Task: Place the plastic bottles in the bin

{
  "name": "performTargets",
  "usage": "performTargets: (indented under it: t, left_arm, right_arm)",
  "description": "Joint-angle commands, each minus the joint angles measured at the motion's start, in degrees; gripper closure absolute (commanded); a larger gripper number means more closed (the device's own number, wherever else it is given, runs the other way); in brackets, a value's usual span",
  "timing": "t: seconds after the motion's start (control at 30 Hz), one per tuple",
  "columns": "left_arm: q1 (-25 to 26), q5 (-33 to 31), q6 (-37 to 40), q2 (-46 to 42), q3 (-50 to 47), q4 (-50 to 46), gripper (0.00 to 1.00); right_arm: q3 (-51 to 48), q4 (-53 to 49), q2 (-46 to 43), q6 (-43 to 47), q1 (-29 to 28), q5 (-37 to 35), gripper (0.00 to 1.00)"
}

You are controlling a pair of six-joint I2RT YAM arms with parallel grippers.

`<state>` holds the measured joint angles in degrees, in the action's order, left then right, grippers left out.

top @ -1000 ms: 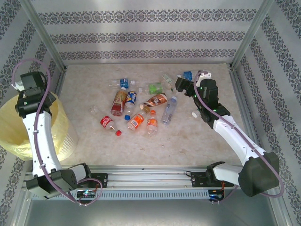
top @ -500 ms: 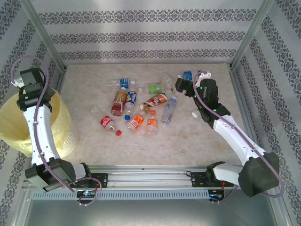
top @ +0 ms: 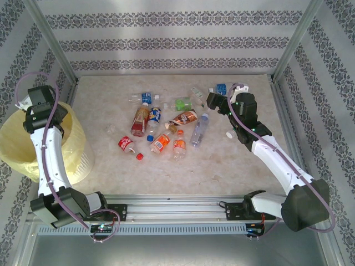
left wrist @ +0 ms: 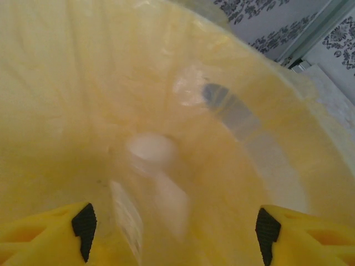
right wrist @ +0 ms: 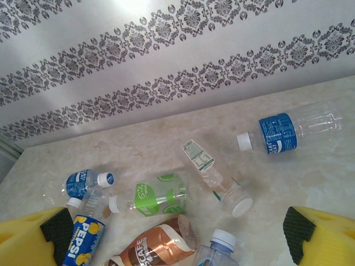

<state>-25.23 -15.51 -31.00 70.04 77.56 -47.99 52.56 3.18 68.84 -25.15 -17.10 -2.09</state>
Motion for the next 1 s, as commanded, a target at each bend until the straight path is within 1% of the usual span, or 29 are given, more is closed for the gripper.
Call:
performTargets:
  t: [0.0, 0.17, 0.23, 0.3, 0.33, 0.5, 0.57, 0.63, 0.67, 0.73, 0.83, 0.93, 0.97]
  left_arm:
    - [-0.51, -2.64, -0.99, -2.16, 1.07, -2.97, 0.19]
    - [-0.04, -0.52, -0.73, -4.96, 2.84, -5.17, 0.11]
    - [1.67, 0.43, -0.43, -6.47, 3.87, -5.98, 0.07]
    - [4.55, -0.22, -0.31, -8.05, 5.1, -7.03, 0.05]
    - [6.02, -0.54, -0.42, -8.68, 5.67, -7.43, 0.0]
    - [15.76, -3.22, -0.6, -9.41, 8.96, -8.74, 0.0]
    - [19.25, -1.68, -0.55, -8.92, 9.93, -8.44, 0.0]
    - [23.5, 1.72, -1.43, -8.49, 9.9, -7.01, 0.0]
    - [26.09, 2.91, -1.95, -8.21, 9.44, -5.89, 0.0]
    - [33.16, 3.08, -3.27, -7.21, 8.17, -3.43, 0.0]
    - [43.36, 0.11, -5.06, -4.53, 6.31, -0.3, 0.0]
    - [50.75, 0.19, -5.39, -1.36, 2.91, 5.65, 0.0]
    - [52.24, 1.06, -5.02, -0.21, 1.81, 7.81, 0.0]
  right_arm:
    - [1.24, -0.4, -1.13, 0.99, -0.12, -0.55, 0.02]
    - [-0.08, -0.26, -2.63, 1.23, 0.0, -0.37, 0.02]
    - [-0.48, -0.18, -3.21, 1.57, -0.04, -0.07, 0.02]
    - [-1.0, -0.19, -3.78, 1.94, 0.05, -0.01, 0.02]
    - [-1.26, -0.08, -4.01, 1.98, 0.05, 0.05, 0.02]
    - [-1.93, -0.32, -4.39, 1.97, 0.21, -0.02, 0.02]
    - [-2.02, -0.37, -4.41, 1.86, 0.21, 0.08, 0.02]
    - [-2.19, -0.37, -4.5, 1.74, 0.23, -0.08, 0.02]
    - [-2.4, -0.34, -4.5, 1.59, 0.23, -0.26, 0.02]
    - [-2.95, -0.59, -4.36, 1.1, 0.37, -0.31, 0.02]
    - [-3.81, -3.23, -3.81, -0.84, 0.95, 0.64, 0.02]
    - [-4.29, -7.92, -3.2, -3.99, 1.35, 0.79, 0.02]
    - [-4.55, -9.4, -3.03, -5.0, 1.45, 0.38, 0.02]
